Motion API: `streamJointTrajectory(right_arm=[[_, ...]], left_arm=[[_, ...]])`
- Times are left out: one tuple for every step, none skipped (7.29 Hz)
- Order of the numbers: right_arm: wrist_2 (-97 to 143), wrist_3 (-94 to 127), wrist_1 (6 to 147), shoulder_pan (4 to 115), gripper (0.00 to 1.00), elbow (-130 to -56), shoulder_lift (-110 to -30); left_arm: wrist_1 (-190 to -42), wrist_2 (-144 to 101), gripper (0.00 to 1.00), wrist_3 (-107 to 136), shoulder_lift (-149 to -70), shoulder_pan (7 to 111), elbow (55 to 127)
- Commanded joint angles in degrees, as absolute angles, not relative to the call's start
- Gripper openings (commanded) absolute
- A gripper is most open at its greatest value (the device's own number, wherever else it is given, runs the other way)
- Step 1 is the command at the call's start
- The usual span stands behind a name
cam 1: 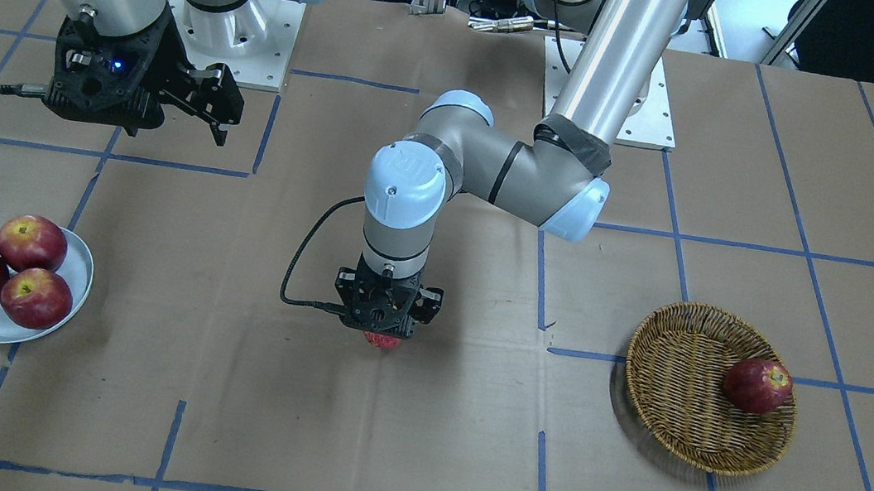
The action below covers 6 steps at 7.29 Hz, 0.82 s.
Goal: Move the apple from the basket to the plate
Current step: 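Carry the apple with the left gripper toward the table center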
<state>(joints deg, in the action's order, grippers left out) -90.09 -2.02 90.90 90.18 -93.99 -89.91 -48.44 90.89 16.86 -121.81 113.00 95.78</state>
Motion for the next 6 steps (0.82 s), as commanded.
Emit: streamJointTrajectory(right_arm=[[-90.09, -2.02, 90.97, 90.18, 1.0, -93.96, -89.91], [-90.09, -2.02, 90.97, 90.18, 1.0, -93.96, -89.91], [-90.09, -2.02, 90.97, 90.18, 1.0, -94.04, -89.91], [-90.09, -2.02, 90.88, 90.18, 1.0, -93.96, -89.91], [-90.09, -2.02, 90.97, 90.18, 1.0, -93.96, -89.91], [-90.09, -1.93, 90.97, 90.18, 1.0, -93.96, -89.91]], left_arm=[[-48.69, 90.79, 0.42, 17.05, -122.17, 113.12, 95.71], [-48.95, 90.44, 0.66, 17.14, -122.08, 113.12, 95.63], [-48.96, 87.39, 0.87, 16.88, -121.82, 112.94, 95.45], [-48.96, 86.49, 0.99, 16.79, -121.73, 112.68, 94.67], [-49.22, 86.75, 0.99, 16.35, -120.16, 112.33, 93.35], [-50.52, 86.84, 0.99, 16.17, -117.97, 112.06, 91.16]])
